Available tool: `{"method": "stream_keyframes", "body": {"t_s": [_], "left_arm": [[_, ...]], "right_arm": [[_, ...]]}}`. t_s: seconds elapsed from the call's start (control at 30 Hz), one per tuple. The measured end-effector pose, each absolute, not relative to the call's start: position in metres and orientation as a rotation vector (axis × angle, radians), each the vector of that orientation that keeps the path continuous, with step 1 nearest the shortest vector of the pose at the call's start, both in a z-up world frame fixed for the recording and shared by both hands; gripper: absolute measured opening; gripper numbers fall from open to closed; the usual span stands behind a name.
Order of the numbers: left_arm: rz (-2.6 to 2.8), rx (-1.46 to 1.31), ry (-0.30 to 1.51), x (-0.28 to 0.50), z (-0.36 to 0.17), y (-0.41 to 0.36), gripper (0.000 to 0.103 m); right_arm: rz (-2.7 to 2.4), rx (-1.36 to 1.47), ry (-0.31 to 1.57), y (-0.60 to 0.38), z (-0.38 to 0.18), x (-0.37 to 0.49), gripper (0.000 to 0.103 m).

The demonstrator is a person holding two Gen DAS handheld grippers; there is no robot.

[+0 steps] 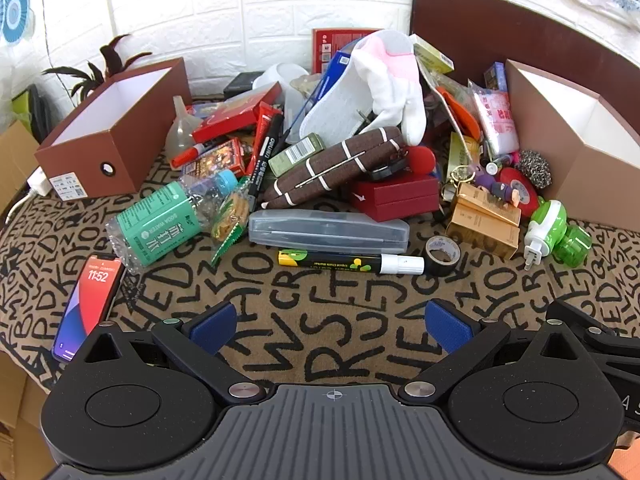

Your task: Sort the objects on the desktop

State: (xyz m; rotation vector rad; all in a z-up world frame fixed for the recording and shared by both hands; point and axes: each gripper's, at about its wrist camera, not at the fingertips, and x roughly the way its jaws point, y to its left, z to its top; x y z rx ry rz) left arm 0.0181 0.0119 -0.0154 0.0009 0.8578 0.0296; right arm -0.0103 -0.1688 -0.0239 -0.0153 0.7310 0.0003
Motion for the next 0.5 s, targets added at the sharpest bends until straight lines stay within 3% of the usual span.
{"method": "stream_keyframes", "body": {"t_s": [0.5], "left_arm": [[0.037, 0.001, 0.914, 0.037, -0.027, 0.014, 0.103]], "right_arm": [[0.002, -0.020, 0.778, -0.164, -0.035, 0.006, 0.103]]}}
